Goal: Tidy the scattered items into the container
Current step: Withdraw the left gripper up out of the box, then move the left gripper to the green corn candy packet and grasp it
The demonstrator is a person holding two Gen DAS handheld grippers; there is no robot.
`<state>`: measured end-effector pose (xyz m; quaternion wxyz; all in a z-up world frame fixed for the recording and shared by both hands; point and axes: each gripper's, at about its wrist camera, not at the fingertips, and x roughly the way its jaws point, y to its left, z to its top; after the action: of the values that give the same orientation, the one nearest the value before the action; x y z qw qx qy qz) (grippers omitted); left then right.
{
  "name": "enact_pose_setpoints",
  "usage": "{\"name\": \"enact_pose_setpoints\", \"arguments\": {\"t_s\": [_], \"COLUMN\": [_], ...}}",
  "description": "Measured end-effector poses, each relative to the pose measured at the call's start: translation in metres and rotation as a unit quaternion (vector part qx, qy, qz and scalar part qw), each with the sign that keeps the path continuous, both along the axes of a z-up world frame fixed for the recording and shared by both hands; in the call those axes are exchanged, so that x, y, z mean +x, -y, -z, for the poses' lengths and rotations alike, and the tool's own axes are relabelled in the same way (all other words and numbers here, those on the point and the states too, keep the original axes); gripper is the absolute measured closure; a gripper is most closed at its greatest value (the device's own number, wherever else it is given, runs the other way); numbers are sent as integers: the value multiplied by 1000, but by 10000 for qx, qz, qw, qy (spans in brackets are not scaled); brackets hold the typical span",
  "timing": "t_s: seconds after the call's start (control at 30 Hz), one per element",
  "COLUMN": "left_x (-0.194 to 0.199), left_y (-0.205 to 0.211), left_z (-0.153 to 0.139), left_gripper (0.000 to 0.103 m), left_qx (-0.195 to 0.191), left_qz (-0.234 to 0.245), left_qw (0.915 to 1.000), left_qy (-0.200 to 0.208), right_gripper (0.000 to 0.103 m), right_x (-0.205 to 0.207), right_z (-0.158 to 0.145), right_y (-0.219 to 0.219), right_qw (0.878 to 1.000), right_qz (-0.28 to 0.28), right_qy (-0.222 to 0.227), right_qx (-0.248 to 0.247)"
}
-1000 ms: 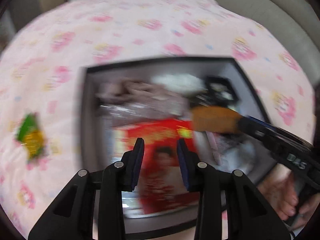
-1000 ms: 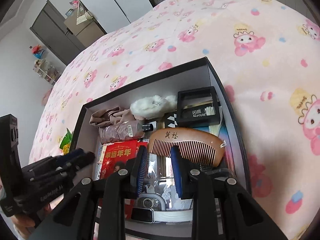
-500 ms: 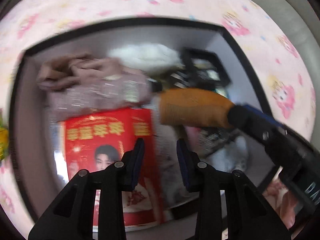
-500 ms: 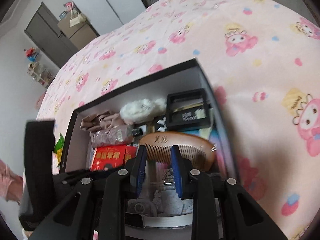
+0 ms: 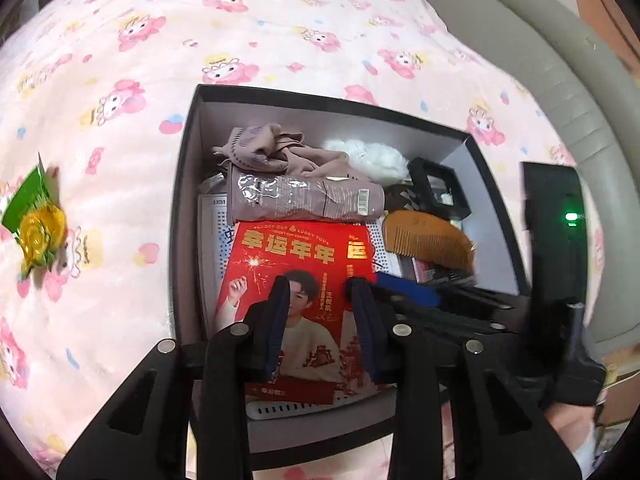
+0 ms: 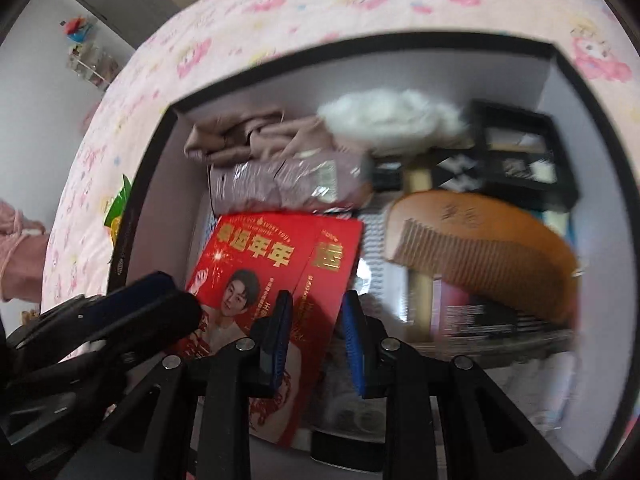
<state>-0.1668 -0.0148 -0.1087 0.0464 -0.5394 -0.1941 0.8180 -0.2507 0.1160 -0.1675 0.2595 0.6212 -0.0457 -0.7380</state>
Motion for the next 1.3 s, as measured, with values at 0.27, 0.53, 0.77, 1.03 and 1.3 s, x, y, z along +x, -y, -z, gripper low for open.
{"name": "enact_pose_setpoints", "arguments": {"t_s": [0.27,0.53,0.77,1.03,1.3], "left_x": [-3,-33,-57,-7,79], "left_y": [7,-51,-64,-52,-35], "left_z": [9,27,60,17,-40], "left_gripper": [70,70,76,68,60], "left_qx": [583,865,87,470,301], "left_qz": [-52,734,294,128,312], "left_qw": [9981,9935,9969,9987,9941], "left_qy": [-182,-35,726,-148,-993], "right_gripper": [78,78,77,77,77], "right_x": [6,5,-1,26,124], "right_z": [-27,-52,-49,-59,-93], "right_y": [-16,-66,-72,-66,-46], "right_qw": [9916,9818,9835,9861,9782], "right_qz": [607,1310,1418,1068,483], "right_qy": [-1027,-1371,-1105,-1241,-2008], "right_qx": [508,95,-206,-278,-221]}}
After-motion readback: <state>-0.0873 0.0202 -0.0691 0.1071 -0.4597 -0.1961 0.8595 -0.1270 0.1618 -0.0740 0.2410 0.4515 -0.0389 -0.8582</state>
